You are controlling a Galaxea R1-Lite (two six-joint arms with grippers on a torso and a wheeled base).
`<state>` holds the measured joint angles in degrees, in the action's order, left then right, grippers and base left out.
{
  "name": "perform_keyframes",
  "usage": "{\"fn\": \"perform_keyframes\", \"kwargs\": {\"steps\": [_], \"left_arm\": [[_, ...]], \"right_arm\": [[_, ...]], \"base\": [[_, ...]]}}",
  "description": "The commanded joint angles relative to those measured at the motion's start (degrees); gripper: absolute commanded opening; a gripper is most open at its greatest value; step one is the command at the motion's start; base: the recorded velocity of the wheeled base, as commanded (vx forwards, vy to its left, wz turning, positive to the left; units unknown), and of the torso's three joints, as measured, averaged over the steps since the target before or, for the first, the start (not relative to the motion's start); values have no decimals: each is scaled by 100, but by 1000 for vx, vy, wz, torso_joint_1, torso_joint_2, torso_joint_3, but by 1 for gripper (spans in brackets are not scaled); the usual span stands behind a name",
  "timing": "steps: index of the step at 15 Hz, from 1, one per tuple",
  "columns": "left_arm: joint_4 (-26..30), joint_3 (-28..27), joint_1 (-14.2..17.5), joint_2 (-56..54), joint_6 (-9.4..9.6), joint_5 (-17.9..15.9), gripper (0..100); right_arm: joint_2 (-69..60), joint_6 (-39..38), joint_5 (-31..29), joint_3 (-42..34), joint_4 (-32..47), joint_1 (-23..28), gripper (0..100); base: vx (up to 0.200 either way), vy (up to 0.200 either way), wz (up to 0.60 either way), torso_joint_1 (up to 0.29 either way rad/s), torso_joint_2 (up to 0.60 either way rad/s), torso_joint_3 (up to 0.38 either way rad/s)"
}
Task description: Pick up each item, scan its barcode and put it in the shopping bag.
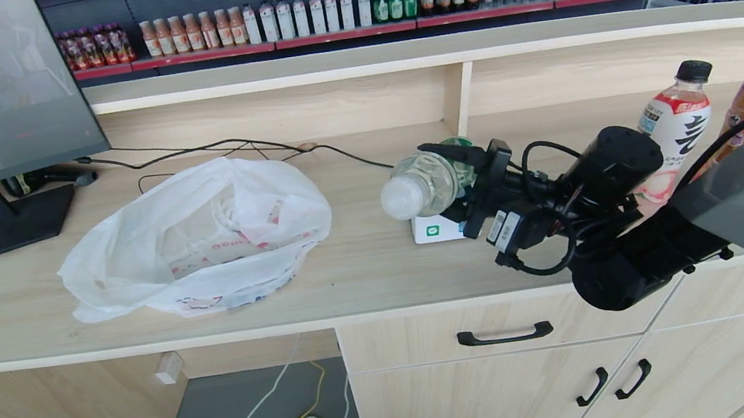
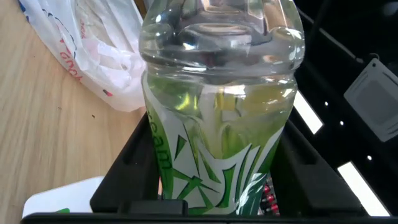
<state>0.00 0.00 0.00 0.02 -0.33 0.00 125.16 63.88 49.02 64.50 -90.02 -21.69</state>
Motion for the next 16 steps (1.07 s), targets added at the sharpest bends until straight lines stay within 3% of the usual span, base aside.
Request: {"fn": "perform_keyframes", "kwargs": {"steps": [1, 16], "left_arm": [[0, 0, 0, -2, -2, 0, 100], [0, 0, 0, -2, -2, 0, 100]], "right_arm": [[70, 19, 29, 1, 2, 33, 0], [61, 116, 143, -34, 2, 51, 0]], "base": [[0, 0, 0, 0, 0, 0], [0, 0, 0, 0, 0, 0]]}}
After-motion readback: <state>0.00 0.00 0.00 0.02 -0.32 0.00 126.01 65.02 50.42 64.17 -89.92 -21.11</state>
